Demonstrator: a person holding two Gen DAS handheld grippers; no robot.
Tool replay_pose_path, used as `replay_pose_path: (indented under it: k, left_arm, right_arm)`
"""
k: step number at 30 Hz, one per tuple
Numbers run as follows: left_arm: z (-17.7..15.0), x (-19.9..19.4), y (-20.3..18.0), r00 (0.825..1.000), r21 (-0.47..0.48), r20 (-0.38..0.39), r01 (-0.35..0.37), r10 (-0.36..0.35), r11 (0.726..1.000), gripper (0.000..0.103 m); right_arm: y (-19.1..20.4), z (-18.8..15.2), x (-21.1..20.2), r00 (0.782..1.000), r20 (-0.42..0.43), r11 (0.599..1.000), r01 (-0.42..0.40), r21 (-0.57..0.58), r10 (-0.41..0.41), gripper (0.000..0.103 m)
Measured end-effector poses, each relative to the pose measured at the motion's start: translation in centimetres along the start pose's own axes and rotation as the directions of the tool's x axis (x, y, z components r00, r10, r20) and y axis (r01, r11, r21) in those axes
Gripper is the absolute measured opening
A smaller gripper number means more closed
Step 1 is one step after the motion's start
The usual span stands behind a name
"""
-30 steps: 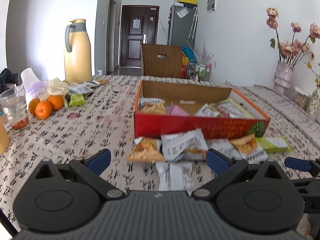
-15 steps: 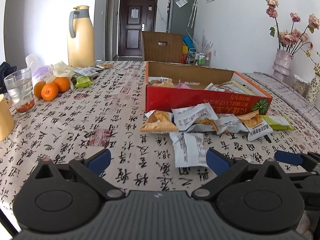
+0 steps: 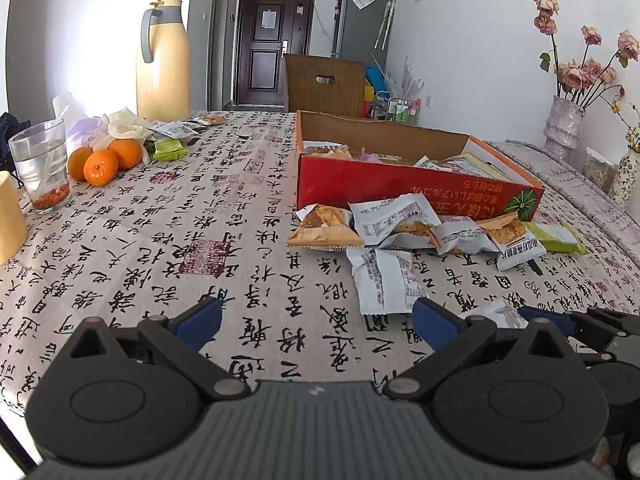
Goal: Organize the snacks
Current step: 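Grasp a white packet with the right tool while the left tool grasps another white packet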
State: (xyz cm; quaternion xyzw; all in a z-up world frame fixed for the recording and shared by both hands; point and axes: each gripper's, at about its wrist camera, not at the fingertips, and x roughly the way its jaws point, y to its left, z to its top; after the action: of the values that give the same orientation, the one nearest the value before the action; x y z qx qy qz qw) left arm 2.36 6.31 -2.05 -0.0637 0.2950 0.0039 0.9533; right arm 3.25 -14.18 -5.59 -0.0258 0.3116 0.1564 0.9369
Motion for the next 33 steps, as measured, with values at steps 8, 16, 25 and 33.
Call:
replay_pose_path:
  k: [8, 16, 25, 33]
  left_arm:
    - [0.0, 0.1, -0.1, 1.000, 0.001, -0.004, 0.000, 0.000, 1.000, 0.103]
    - [0.2, 0.6, -0.7, 1.000, 0.009, -0.013, -0.003, 0.003, 1.000, 0.103]
    - [0.9, 2.0, -2.4, 1.000, 0.033, -0.027, 0.010, -0.009, 0.999, 0.103]
    - [1.6, 3.9, -4.4, 0.999, 0.065, -0.048, 0.012, -0.009, 0.998, 0.103]
  right_arm:
    - [0.1, 0.0, -0.2, 1.000, 0.010, 1.000, -0.023, -0.013, 0.023, 0.044]
    - [-1.2, 0.3, -0.8, 0.999, 0.043, 0.999, -0.025, 0.024, 0.024, 0.041]
    - [-4.4, 0.5, -1.0, 0.997, 0.075, 0.995, 0.027, 0.093, -0.034, 0.041]
    - [-7.8, 0.3, -0.8, 0.991, 0.083, 0.983, 0.088, 0.162, -0.102, 0.041]
